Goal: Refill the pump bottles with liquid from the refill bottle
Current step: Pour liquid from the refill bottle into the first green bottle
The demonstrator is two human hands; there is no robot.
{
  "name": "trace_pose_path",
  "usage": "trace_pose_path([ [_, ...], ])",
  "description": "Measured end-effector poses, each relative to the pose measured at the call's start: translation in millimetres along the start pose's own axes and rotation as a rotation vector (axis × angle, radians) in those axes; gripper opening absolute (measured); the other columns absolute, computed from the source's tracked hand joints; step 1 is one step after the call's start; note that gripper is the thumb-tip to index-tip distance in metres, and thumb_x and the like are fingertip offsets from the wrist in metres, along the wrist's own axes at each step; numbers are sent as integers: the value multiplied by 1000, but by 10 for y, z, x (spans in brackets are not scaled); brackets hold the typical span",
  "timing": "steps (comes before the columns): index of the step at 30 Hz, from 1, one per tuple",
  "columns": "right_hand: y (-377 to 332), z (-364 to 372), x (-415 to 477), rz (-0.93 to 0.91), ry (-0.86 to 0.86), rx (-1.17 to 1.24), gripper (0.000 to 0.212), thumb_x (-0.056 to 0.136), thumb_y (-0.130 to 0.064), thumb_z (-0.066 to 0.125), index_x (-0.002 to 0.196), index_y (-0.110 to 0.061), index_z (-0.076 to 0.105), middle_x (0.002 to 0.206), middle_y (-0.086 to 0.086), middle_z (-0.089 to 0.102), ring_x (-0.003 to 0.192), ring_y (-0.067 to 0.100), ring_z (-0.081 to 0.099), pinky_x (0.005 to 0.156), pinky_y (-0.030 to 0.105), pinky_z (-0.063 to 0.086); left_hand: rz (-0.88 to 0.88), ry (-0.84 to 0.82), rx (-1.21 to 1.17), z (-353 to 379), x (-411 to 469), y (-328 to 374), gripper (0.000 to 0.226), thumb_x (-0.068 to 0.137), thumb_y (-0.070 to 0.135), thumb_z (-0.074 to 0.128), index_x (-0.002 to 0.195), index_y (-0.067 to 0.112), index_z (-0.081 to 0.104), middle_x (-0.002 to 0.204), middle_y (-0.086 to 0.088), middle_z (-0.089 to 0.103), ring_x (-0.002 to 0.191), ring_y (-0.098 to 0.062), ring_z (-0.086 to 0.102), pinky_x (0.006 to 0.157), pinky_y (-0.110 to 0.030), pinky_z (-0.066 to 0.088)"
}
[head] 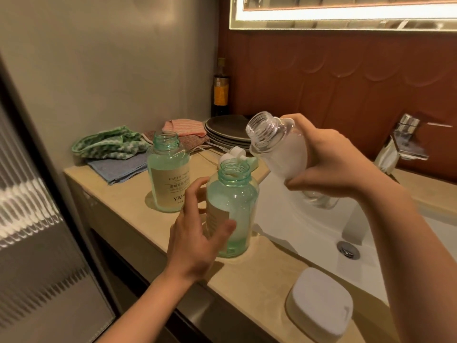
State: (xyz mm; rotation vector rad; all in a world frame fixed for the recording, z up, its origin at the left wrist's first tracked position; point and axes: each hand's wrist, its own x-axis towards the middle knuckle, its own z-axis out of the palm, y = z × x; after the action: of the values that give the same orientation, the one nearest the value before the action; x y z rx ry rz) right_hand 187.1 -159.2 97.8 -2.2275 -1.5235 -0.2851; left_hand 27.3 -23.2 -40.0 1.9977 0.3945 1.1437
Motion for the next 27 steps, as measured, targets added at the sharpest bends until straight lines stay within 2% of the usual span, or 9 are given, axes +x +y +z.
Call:
trace_pose_path([
  [3, -1, -13, 6, -15, 13, 48, 90, 56, -26, 78, 131, -37, 31, 100, 2, 62, 85, 26, 59, 73, 44, 51, 64, 16, 136, 22, -19, 41, 99, 57, 69, 66, 138, 39, 17, 136, 11, 36, 123, -8, 41, 94, -48, 47],
  [6, -6, -18, 3, -18, 12, 74, 90, 56, -26, 79, 131, -37, 31, 102, 0, 62, 87, 24, 58, 73, 45, 51, 125, 124, 280, 74, -58, 87, 106, 54, 63, 68, 139, 39, 10, 137, 9, 24, 129, -14, 30, 107, -48, 32],
  [7, -5, -24, 0, -19, 17, 75, 90, 56, -26, 79, 131, -37, 31, 102, 0, 62, 87, 25, 58, 74, 45, 51, 139, 159, 308, 87, -65, 95, 108, 53, 62, 70, 139, 38, 10, 134, 7, 23, 127, -15, 29, 106, -46, 28],
  [11, -9, -55, -18, -11, 9, 74, 89, 57, -26, 80, 131, -37, 31, 106, 0, 61, 90, 23, 58, 75, 45, 52, 160, 221, 442, 104, -13, 56, 122, 43, 46, 89, 138, 37, 12, 124, 3, 25, 117, -20, 30, 98, -41, 31],
  [14, -17, -77, -29, -11, 9, 75, 89, 57, -26, 80, 131, -36, 32, 105, 0, 60, 89, 23, 58, 75, 45, 53, 191, 217, 509, 95, 84, 20, 107, 46, 36, 89, 131, 30, 25, 113, 1, 28, 104, -24, 38, 92, -42, 39],
  [16, -17, -97, -28, -11, 24, 87, 87, 57, -25, 79, 131, -36, 33, 101, -1, 61, 86, 23, 58, 73, 44, 52, 253, 219, 516, 82, 156, 1, 88, 49, 26, 91, 114, 23, 32, 105, 1, 30, 92, -21, 42, 77, -43, 48],
  [19, -21, -119, -37, -12, 22, 84, 87, 57, -23, 79, 131, -34, 34, 99, -3, 60, 84, 22, 57, 71, 41, 52, 277, 188, 548, 61, 247, -29, 75, 53, 19, 89, 100, 19, 31, 97, 2, 30, 80, -20, 44, 62, -37, 45],
  [23, -16, -131, -40, -17, 19, 79, 88, 58, -21, 80, 131, -35, 34, 98, -4, 59, 82, 20, 57, 68, 37, 51, 275, 158, 668, 53, 341, -69, 67, 56, 20, 87, 95, 17, 32, 92, -2, 39, 64, -21, 49, 54, -30, 39],
  [27, -4, -137, -43, -22, 17, 82, 89, 59, -19, 81, 133, -33, 33, 99, -4, 57, 84, 21, 56, 66, 33, 49, 277, 170, 744, 95, 421, -62, 70, 49, 17, 90, 87, 18, 32, 76, -3, 49, 56, -22, 53, 47, -26, 34],
])
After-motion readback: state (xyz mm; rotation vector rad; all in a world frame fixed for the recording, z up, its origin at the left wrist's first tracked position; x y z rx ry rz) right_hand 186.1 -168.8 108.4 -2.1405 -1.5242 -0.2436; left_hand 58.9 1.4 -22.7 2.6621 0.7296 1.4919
